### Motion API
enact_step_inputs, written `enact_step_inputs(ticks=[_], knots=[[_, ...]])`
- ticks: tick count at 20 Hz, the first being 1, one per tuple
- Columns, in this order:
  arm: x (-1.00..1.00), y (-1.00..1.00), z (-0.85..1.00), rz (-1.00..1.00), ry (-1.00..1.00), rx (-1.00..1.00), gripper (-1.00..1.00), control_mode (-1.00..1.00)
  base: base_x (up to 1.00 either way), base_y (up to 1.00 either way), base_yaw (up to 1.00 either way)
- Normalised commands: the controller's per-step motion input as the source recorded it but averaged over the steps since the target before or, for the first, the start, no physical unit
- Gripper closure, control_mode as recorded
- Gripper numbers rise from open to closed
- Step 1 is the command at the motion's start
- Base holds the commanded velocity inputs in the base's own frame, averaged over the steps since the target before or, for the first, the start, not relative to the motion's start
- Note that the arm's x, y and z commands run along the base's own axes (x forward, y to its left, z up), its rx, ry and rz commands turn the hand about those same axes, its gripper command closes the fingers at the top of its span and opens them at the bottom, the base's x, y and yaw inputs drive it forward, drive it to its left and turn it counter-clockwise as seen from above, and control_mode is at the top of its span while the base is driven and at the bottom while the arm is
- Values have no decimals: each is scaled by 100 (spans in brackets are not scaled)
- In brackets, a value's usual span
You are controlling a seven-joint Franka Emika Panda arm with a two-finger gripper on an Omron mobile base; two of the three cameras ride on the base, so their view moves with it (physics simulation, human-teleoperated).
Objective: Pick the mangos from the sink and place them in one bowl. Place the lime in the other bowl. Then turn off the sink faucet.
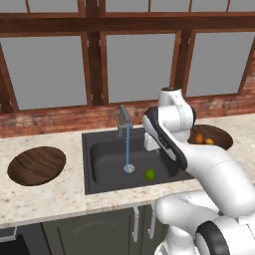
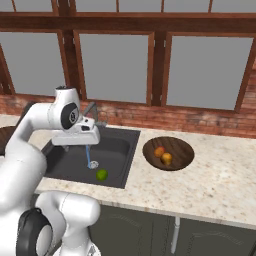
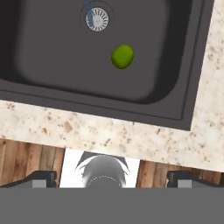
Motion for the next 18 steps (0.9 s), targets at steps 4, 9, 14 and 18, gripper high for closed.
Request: enact_step_inputs(ticks=[4,9,14,18], knots=[[18,5,-38,4,9,0,-100,-100,0,0,0],[10,0,-32,0,0,0,-100,-100,0,0,0],[12,0,-31,0,0,0,-100,-100,0,0,0],[18,0,-27,0,0,0,-100,-100,0,0,0]])
